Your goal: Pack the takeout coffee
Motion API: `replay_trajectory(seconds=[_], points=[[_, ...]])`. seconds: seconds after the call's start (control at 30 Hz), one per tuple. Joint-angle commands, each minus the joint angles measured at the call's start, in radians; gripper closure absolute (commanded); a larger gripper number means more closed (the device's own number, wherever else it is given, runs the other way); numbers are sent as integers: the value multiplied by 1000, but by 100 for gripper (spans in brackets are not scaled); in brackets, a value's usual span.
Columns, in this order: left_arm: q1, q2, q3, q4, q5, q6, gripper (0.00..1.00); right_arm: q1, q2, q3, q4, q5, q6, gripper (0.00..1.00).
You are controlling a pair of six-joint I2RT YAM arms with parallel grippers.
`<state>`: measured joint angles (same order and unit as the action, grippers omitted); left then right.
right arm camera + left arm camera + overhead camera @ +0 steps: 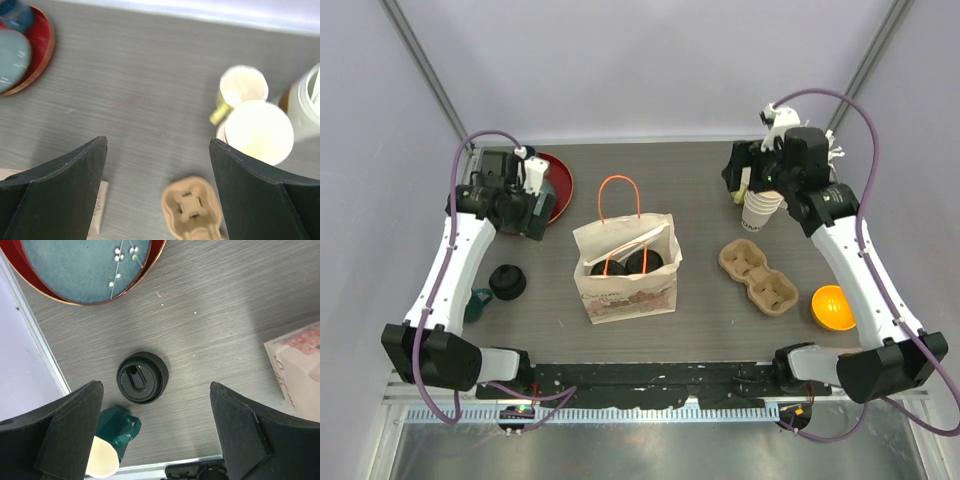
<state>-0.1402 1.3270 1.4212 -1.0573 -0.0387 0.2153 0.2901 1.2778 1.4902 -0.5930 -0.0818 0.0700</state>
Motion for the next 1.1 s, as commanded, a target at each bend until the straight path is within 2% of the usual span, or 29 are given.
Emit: replay_trajectory(seconds=[0.0, 0.17, 0.27, 0.3, 0.43, 0.47, 0.57, 0.7, 0.77, 0.9, 1.07], points=[[28, -35, -115, 228, -59, -42, 8, -68, -67, -221, 202, -15, -27, 11], [36, -83, -310, 518, -99, -94, 6, -72, -153, -490, 410, 24, -67, 11], [36, -110, -430, 696, -110, -126, 4, -72, -196, -622, 553, -5, -67, 11], [36, -115, -480, 745, -127, -148, 0, -72, -202, -651, 631, -34, -64, 11], [36, -132, -628, 979, -150, -169, 0, -74, -224, -807, 783, -50, -64, 12], [36, -140, -660, 1090, -151, -175, 0, -74, -227, -829, 804, -44, -61, 12], [36, -141, -780, 1292, -168, -206, 0, -74, -235, -904, 887, -33, -58, 12], [36, -114, -928, 1517, -185, -234, 0, -74, -227, -999, 1025, -1, -65, 12], [37, -107, -996, 1606, -196, -240, 0, -74, -207, -1035, 1042, 45, -88, 12], [37, -69, -1123, 1941, -167, -260, 0, -72, -190, -1087, 1102, 77, -114, 12], [37, -8, -1160, 2013, -122, -249, 0, -75, -173, -1185, 1240, 186, -130, 11]])
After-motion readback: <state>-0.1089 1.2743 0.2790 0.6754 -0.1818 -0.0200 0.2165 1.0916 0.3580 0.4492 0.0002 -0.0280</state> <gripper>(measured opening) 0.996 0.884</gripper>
